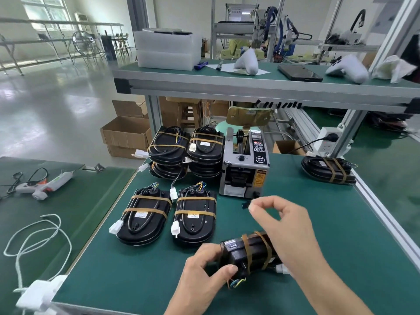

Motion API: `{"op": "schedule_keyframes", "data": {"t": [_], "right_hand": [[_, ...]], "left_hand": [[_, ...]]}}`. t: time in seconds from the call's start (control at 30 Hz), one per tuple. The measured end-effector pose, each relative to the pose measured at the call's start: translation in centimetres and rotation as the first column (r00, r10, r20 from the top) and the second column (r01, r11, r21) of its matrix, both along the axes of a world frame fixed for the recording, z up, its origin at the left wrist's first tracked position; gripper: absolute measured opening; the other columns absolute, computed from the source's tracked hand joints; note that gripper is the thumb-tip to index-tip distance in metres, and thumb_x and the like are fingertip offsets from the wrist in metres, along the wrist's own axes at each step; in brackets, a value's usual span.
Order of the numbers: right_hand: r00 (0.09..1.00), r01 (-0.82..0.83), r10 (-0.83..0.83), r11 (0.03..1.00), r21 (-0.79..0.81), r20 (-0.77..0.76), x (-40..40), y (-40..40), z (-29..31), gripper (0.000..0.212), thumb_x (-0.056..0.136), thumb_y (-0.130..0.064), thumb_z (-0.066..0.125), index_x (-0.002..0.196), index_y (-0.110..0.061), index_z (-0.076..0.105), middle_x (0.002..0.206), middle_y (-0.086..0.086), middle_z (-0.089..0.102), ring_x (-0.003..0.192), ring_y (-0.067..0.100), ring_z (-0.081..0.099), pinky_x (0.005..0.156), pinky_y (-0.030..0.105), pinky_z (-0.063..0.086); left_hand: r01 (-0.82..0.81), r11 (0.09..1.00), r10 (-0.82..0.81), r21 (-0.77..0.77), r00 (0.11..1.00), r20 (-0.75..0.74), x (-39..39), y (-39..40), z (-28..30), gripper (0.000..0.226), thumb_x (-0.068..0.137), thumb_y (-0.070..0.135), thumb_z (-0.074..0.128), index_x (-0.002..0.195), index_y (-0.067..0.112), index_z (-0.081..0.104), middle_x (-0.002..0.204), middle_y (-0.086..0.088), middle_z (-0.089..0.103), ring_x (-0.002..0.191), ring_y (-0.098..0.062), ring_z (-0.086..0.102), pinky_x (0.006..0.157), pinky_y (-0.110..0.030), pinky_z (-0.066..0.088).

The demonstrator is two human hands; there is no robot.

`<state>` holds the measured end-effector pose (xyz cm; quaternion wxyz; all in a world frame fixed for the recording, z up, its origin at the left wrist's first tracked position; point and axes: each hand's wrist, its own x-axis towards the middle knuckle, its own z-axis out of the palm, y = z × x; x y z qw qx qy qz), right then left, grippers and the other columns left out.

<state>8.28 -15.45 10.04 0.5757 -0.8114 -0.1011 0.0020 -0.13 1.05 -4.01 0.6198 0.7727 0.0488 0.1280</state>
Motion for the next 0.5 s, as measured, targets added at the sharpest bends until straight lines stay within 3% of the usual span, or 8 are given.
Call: {"op": "schedule_keyframes", "data": {"t": [0.1, 0.2, 0.3, 0.5], "right_hand": [[0.999, -0.03, 0.031, 0.997, -0.069, 0.019, -3.4, -1.2, -1.6, 0.009, 0.086, -0.032, 0.078, 0.082, -0.039, 0.077, 0.122, -0.04, 0.061, 0.134, -0.02, 0.036, 0.106, 0.019, 0.032], [0.998, -0.064, 0.062, 0.985, -0.162, -0.014, -4.1, -0.8, -2.7, 0.019, 0.088, -0.025, 0.077, 0.08, -0.042, 0.074, 0.136, -0.039, 0.053, 0.146, -0.018, 0.016, 0.127, 0.033, 0.012], [0.995, -0.097, 0.094, 0.975, -0.201, -0.022, -4.2, -0.4, -3.1, 0.02, 0.09, -0.028, 0.077, 0.081, -0.046, 0.072, 0.144, -0.037, 0.045, 0.15, -0.014, 0.009, 0.124, 0.024, -0.011], [0.996, -0.091, 0.083, 0.972, -0.216, -0.045, -4.2, -0.3, -3.1, 0.015, 0.088, -0.034, 0.077, 0.078, -0.045, 0.073, 0.144, -0.037, 0.044, 0.151, -0.013, 0.007, 0.122, 0.023, -0.013]], "left_hand": [[0.002, 1.0, -0.002, 0.003, 1.0, -0.005, -0.1, 0.1, -0.2, 0.036, 0.083, 0.047, 0.081, 0.119, 0.045, 0.075, 0.12, 0.004, 0.074, 0.114, -0.019, 0.071, 0.101, -0.038, 0.055], [0.009, 1.0, -0.009, 0.01, 1.0, -0.006, -0.2, 0.1, -0.2, 0.036, 0.083, 0.044, 0.081, 0.118, 0.043, 0.075, 0.118, 0.004, 0.074, 0.112, -0.019, 0.072, 0.099, -0.036, 0.057], [0.007, 1.0, -0.007, 0.017, 1.0, 0.0, -0.2, 0.0, 0.0, 0.034, 0.082, 0.044, 0.081, 0.116, 0.046, 0.076, 0.116, 0.007, 0.074, 0.111, -0.016, 0.072, 0.097, -0.029, 0.056], [0.015, 1.0, -0.015, 0.003, 1.0, -0.012, -0.2, 0.0, -0.2, 0.035, 0.083, 0.042, 0.08, 0.117, 0.043, 0.076, 0.118, 0.006, 0.074, 0.115, -0.019, 0.071, 0.101, -0.037, 0.056]]}}
